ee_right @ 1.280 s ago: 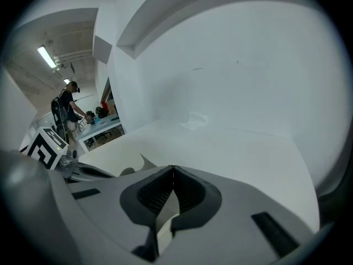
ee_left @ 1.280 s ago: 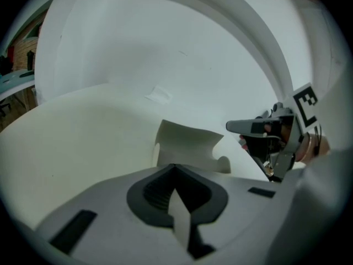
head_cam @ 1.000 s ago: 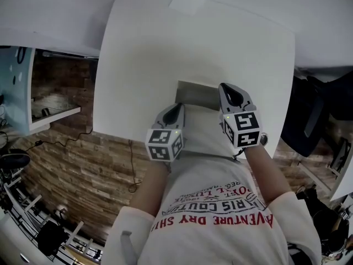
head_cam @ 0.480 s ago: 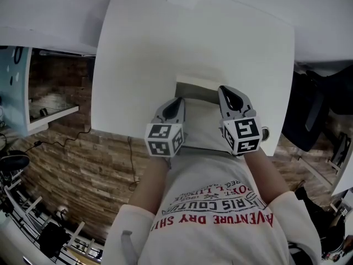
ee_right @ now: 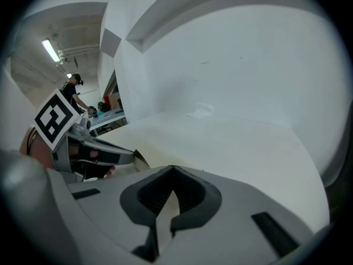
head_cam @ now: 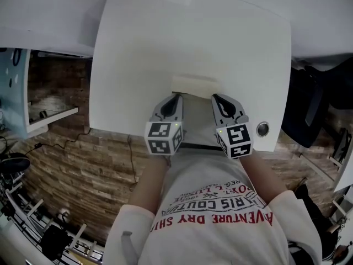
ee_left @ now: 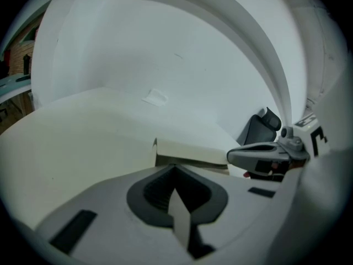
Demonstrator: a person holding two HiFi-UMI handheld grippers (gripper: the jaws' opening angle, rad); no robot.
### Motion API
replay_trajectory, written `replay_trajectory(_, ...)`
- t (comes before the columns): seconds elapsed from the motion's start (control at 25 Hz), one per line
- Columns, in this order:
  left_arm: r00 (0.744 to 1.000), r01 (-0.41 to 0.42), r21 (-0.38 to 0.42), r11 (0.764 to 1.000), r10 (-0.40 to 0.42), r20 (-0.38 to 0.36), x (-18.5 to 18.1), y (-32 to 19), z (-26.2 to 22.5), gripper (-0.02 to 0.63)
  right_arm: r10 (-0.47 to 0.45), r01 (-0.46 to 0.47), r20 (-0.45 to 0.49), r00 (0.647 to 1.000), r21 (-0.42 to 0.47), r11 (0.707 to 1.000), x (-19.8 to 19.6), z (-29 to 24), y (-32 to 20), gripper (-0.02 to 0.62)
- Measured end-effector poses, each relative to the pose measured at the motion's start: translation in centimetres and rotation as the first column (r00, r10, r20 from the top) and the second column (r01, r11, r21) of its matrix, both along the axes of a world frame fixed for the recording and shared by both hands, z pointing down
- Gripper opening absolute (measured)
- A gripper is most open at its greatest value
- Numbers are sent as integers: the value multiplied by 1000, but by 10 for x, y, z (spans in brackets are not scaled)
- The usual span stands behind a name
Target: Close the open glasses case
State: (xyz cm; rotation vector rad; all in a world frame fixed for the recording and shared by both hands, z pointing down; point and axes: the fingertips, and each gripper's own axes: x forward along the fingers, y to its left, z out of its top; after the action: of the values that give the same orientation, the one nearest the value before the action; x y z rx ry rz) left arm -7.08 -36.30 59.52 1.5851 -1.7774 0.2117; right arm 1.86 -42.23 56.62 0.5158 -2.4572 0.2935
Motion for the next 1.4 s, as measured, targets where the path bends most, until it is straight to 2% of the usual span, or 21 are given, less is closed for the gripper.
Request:
replay_trajectory(0.2, 1000, -2, -10, 1000, 3, 13, -1, 5, 1, -3, 2, -4, -45, 999, -42, 999, 3, 19, 6, 12)
replay_trajectory(0.64, 1000, 17, -8, 1000, -17, -24, -3, 6, -4, -3, 20, -21, -18, 1000, -73, 997, 0, 15, 6, 12)
replay_trajectory(0.84, 999, 26, 69, 997, -29, 44, -7, -9, -44, -3, 25, -22, 50, 998, -59, 998, -4, -15, 3, 12)
replay_trajectory(1.04, 992, -46, 175, 983, 24, 123, 8, -24, -101, -3, 54, -51, 126, 991, -26, 998, -3, -60, -4, 12)
replay_trajectory(1.24, 974, -111, 245, 963, 56, 220, 24, -29, -156, -3, 99, -126, 280, 955, 79, 989, 10, -131, -11, 11)
replay_trajectory(1.4, 967, -132, 321, 938, 50, 250, 34, -34, -201, -3, 101, -157, 372, 923, 122, 980, 23, -177, -13, 11)
